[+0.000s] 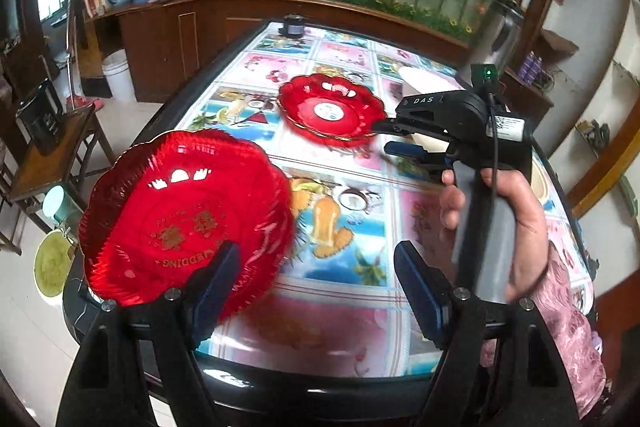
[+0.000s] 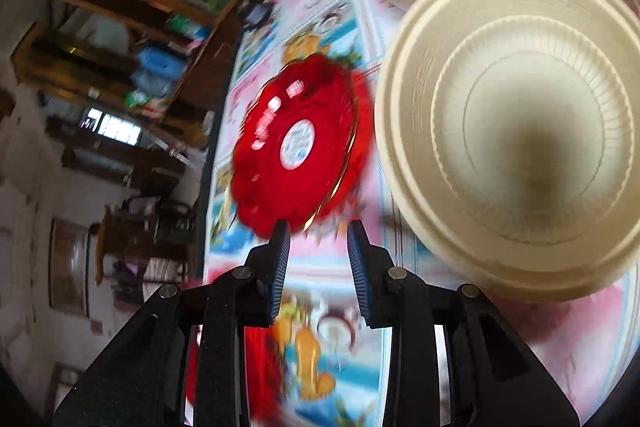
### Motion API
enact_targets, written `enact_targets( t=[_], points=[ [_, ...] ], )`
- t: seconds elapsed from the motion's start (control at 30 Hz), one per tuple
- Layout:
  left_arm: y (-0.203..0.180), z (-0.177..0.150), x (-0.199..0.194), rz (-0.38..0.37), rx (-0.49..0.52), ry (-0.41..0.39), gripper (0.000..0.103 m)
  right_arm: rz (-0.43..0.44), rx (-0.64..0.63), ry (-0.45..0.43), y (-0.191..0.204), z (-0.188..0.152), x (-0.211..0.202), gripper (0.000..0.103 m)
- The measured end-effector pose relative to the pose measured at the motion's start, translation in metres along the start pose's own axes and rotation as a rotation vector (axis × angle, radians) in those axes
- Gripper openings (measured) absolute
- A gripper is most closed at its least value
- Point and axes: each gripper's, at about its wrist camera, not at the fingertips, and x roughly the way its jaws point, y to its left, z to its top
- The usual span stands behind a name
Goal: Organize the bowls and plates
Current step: 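Grasp the small labelled red plate with the right tool while left holds the stack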
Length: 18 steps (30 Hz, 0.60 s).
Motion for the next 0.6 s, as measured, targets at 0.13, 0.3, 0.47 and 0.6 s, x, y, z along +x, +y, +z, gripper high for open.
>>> enact_targets(
  t=[0.13, 0.3, 0.47, 0.6],
  points=[
    [0.005, 0.001, 0.007, -0.008, -0.029, 0.018, 0.079, -0.037, 0.059, -0.028, -0.003, 0.011, 0.015, 0.032],
    [0.01, 0.002, 0.013, -0.028, -0.049, 0.043, 0.079, -0.012, 0.099, -0.041, -0.009, 0.019, 0.03, 0.036],
    [0.014, 0.003, 0.012, -0.047, -0.072, 0.058, 0.079, -0.052, 0.068, -0.026, -0.009, 0.018, 0.033, 0.01],
    [0.017, 0.002, 0.012, -0.073, -0.102, 0.078, 0.079, -0.05, 0.045, -0.006, -0.011, 0.01, 0.026, 0.01]
  ],
)
